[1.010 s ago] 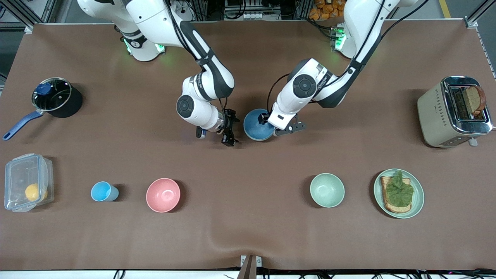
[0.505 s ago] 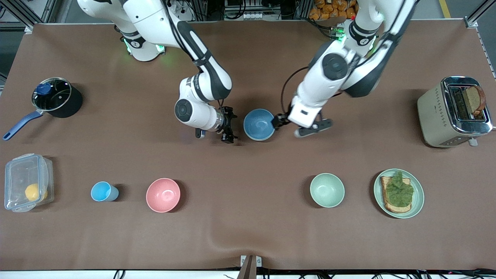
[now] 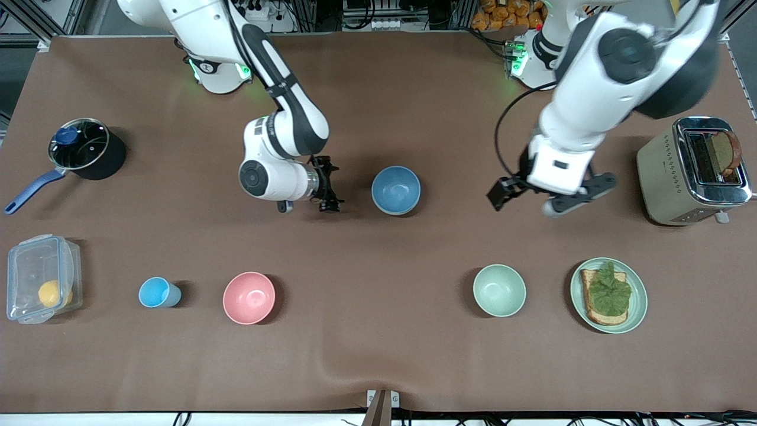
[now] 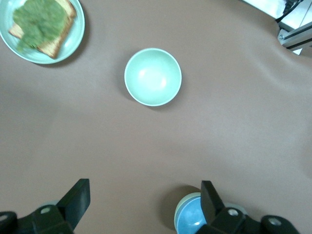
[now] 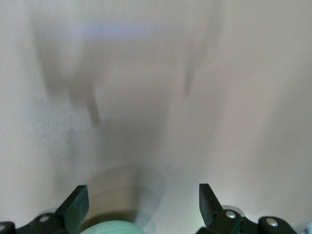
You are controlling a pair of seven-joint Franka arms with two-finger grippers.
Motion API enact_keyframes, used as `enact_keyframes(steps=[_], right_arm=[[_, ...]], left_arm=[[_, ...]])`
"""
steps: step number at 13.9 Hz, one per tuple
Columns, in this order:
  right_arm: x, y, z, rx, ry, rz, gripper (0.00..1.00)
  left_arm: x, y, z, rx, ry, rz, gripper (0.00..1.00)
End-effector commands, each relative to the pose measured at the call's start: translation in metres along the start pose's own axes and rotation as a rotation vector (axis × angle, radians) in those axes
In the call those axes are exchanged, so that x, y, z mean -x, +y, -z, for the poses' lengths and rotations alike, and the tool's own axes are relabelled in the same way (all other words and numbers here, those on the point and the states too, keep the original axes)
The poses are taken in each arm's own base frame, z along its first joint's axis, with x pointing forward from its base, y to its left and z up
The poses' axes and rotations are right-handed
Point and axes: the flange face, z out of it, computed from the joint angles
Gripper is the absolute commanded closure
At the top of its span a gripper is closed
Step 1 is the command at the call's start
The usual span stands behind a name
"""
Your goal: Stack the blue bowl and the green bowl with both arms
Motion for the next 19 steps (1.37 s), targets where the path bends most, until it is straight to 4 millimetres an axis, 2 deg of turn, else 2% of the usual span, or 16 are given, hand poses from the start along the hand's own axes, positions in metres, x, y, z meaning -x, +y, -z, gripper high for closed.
enact_keyframes(steps=[1,2,4,5,7,10,12,15,16,18,19], right_arm=[[-0.027,0.016,0.052,0.064,0.041,0.042,0.00],[-0.039,0.019,0.071,0.086,0.042,0.066,0.00],[-0.062,0.023,0.103,0.127,0.015,0.120,0.00],[-0.072,0.024,0.116,0.141,0.004,0.131,0.00],[-0.079,0.029,0.130,0.148,0.026,0.157,0.00],[-0.082,0.032,0.140,0.152,0.032,0.161,0.00],[-0.083,0.033,0.155,0.159,0.055,0.177,0.00],[-0.095,0.035,0.183,0.172,0.034,0.220,0.00],[-0.102,0.036,0.196,0.176,0.027,0.235,0.00],[-0.125,0.043,0.219,0.167,0.029,0.288,0.00],[-0.146,0.047,0.232,0.166,0.024,0.323,0.00]], left_arm=[[-0.020,-0.014,0.030,-0.037,-0.003,-0.005,0.00],[-0.032,-0.025,0.036,-0.044,-0.013,-0.010,0.00],[-0.055,-0.054,0.036,-0.066,-0.049,-0.071,0.00],[-0.058,-0.061,0.040,-0.067,-0.054,-0.122,0.00],[-0.067,-0.080,0.046,-0.096,-0.073,-0.197,0.00],[-0.078,-0.105,0.066,-0.124,-0.107,-0.247,0.00],[-0.076,-0.121,0.079,-0.152,-0.142,-0.245,0.00],[-0.073,-0.145,0.108,-0.065,-0.162,-0.199,0.00],[-0.070,-0.142,0.110,-0.062,-0.161,-0.217,0.00],[-0.068,-0.140,0.111,-0.069,-0.156,-0.243,0.00],[-0.068,-0.142,0.110,-0.068,-0.159,-0.247,0.00]])
